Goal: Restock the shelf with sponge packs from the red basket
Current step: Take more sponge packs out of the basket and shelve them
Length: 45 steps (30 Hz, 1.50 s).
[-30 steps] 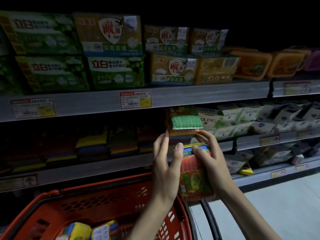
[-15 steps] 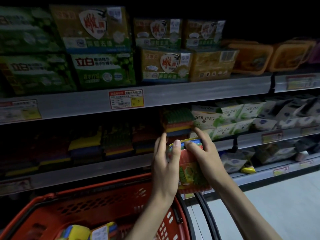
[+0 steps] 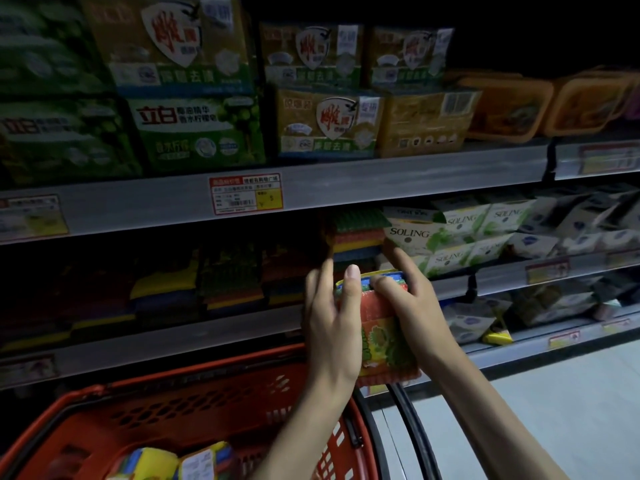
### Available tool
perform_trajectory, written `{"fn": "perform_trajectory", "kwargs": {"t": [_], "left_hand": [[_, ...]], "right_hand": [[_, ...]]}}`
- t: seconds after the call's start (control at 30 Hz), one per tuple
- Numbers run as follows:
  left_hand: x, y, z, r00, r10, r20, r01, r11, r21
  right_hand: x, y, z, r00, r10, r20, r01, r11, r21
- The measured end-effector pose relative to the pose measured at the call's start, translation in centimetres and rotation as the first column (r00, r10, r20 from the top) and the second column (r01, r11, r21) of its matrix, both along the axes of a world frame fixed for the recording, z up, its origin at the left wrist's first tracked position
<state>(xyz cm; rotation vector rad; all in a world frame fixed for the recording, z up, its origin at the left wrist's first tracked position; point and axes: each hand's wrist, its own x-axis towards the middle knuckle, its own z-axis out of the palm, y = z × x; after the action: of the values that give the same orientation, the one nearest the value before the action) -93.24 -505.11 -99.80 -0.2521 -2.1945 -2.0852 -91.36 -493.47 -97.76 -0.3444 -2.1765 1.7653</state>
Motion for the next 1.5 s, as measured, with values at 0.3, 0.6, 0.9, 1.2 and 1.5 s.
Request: {"fn": "perform_trajectory", "kwargs": {"t": [0.3, 0.6, 0.9, 1.2, 1.5], "left_hand": [[0.1, -0.5, 0.1, 0.998, 0.053, 0.013, -0.052, 0.995, -0.091], [0.3, -0.6, 0.1, 0.998, 0.039, 0.05, -0.038, 0.999, -0.013], [2.7, -3.3, 0.8, 0.995, -0.054, 0.08, 0.047, 0.995, 0.087], [6.5, -8.8, 1.4, 0.841, -0.462, 0.284, 0.427, 0.887, 0.179], [6.2, -11.3, 2.3, 0.716, -0.553, 0.426, 0.502, 0.832, 0.238]], "right_hand": [[0.4, -0.1, -0.4, 0.999, 0.04, -0.032, -0.039, 0.999, 0.03], [0.6, 0.1, -0.1, 0.999, 0.047, -0.018, -0.047, 0.999, 0.022], [3.1, 0.2, 0.4, 0.993, -0.087, -0.075, 0.076, 0.987, -0.139], [5.5, -2.7, 1.7, 1.0, -0.007, 0.012, 0.012, 0.871, -0.49], [6.3, -6.9, 1.2, 0.999, 0.02, 0.047, 0.001, 0.912, -0.41]]}}
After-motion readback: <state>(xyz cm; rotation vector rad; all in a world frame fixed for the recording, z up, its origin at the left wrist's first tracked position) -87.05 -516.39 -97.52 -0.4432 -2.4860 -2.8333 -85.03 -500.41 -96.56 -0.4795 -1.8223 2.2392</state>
